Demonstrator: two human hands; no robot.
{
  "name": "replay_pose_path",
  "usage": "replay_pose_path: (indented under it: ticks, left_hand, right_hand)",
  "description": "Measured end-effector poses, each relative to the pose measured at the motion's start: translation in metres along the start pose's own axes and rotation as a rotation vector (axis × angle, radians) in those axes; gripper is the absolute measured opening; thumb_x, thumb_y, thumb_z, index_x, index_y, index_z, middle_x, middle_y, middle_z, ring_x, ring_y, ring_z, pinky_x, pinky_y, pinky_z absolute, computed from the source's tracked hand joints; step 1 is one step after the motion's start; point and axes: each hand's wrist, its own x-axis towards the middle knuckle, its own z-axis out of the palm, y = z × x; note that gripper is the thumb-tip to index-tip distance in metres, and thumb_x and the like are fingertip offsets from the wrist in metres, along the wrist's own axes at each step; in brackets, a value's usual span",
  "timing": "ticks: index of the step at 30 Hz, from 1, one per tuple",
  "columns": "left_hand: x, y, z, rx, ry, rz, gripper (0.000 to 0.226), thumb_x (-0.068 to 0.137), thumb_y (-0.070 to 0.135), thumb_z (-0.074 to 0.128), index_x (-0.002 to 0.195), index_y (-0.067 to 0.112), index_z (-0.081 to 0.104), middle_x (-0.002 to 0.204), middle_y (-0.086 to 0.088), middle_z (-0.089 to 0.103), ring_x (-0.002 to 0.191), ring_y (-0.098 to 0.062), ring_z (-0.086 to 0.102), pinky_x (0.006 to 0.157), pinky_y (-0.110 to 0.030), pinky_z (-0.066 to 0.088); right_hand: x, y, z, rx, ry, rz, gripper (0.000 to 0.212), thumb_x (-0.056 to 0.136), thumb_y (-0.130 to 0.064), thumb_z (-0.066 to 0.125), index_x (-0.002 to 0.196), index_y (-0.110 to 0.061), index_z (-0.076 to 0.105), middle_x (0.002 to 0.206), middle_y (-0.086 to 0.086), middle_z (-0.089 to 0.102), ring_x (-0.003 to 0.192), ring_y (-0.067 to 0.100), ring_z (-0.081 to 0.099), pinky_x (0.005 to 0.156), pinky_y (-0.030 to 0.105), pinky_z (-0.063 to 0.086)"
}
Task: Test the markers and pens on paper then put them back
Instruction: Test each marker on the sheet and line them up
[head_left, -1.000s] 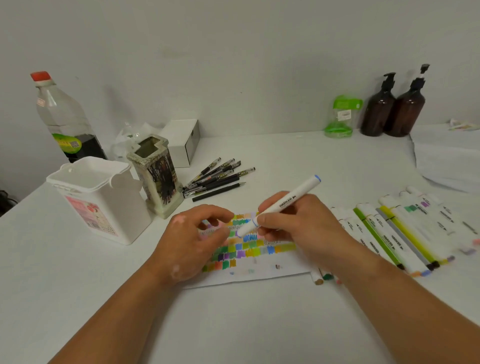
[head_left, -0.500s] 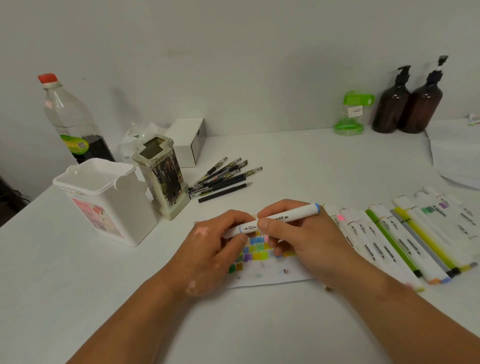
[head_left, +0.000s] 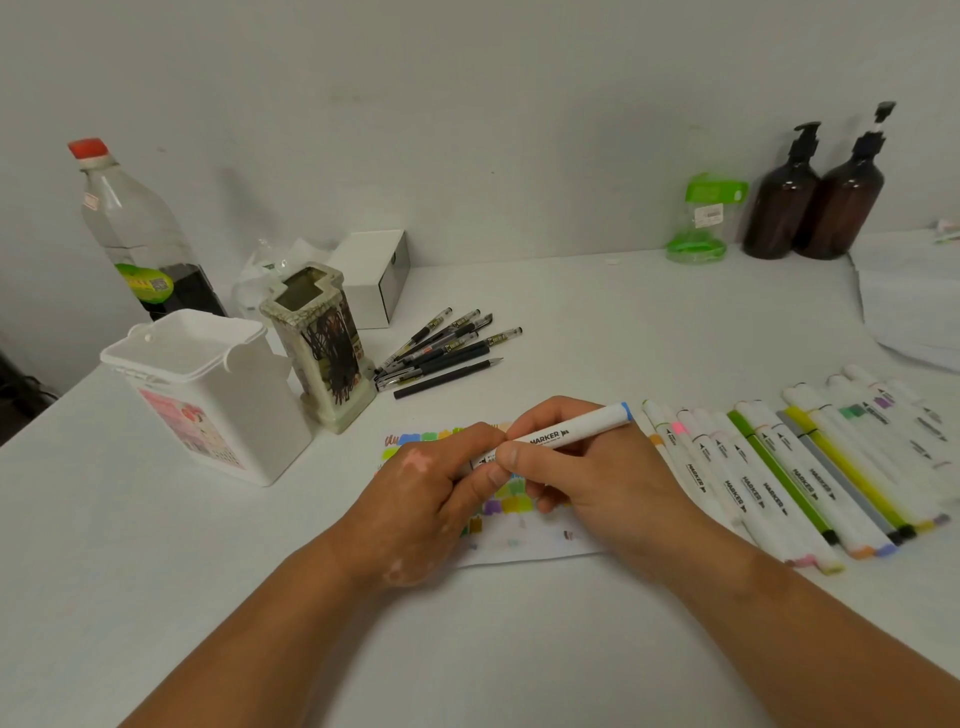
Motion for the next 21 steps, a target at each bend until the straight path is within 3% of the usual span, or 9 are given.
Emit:
replay_pose_path:
  ticks: [7, 11, 16, 19, 21]
  left_hand:
    - [0.001, 0.001, 0.000, -0.002, 0.022, 0.017, 0.035, 0.098, 0.052, 0.039, 0.118, 0.034, 0.062, 0.071, 0.007, 0.061, 0.063, -0.013, 0.059, 0.056, -0.009, 0.041]
    - [0.001, 0.001, -0.002, -0.015, 0.010, 0.017, 0.036, 0.095, 0.053, 0.045, 0.123, 0.037, 0.062, 0.076, 0.024, 0.060, 0.062, -0.006, 0.057, 0.056, -0.007, 0.041]
    - [-0.002, -0.020, -0.012, 0.035, 0.029, -0.128, 0.021, 0.090, 0.045, 0.063, 0.109, 0.037, 0.067, 0.065, 0.006, 0.052, 0.063, -0.006, 0.055, 0.056, -0.011, 0.044]
    - [-0.003, -0.028, -0.012, 0.133, -0.020, -0.185, 0.017, 0.084, 0.048, 0.071, 0.097, 0.038, 0.071, 0.068, 0.019, 0.055, 0.068, -0.003, 0.052, 0.058, -0.013, 0.041]
    - [-0.002, -0.030, -0.011, 0.157, -0.039, -0.208, 0.019, 0.082, 0.051, 0.073, 0.095, 0.039, 0.070, 0.069, 0.031, 0.055, 0.065, 0.000, 0.050, 0.055, -0.013, 0.038]
  right_hand:
    - [-0.002, -0.002, 0.000, 0.006, -0.015, 0.014, 0.013, 0.079, -0.029, 0.083, 0.084, -0.027, 0.072, 0.063, -0.002, 0.067, 0.059, 0.014, 0.064, 0.059, 0.028, 0.053]
    - [-0.003, -0.005, 0.001, -0.030, 0.014, 0.009, 0.014, 0.076, -0.036, 0.079, 0.080, -0.026, 0.070, 0.061, -0.001, 0.066, 0.056, 0.014, 0.062, 0.055, 0.027, 0.051]
    - [0.001, -0.007, -0.007, 0.148, 0.224, 0.051, 0.011, 0.073, -0.026, 0.066, 0.067, -0.017, 0.065, 0.053, 0.008, 0.056, 0.046, 0.020, 0.052, 0.041, 0.027, 0.043]
    - [-0.002, -0.006, -0.004, 0.083, 0.078, 0.116, 0.020, 0.073, -0.027, 0.064, 0.076, -0.010, 0.072, 0.059, 0.011, 0.064, 0.049, 0.022, 0.058, 0.042, 0.027, 0.044]
    - [-0.006, -0.004, 0.003, -0.029, -0.029, 0.157, 0.013, 0.075, -0.026, 0.067, 0.078, -0.015, 0.074, 0.061, 0.007, 0.067, 0.052, 0.020, 0.063, 0.046, 0.027, 0.049]
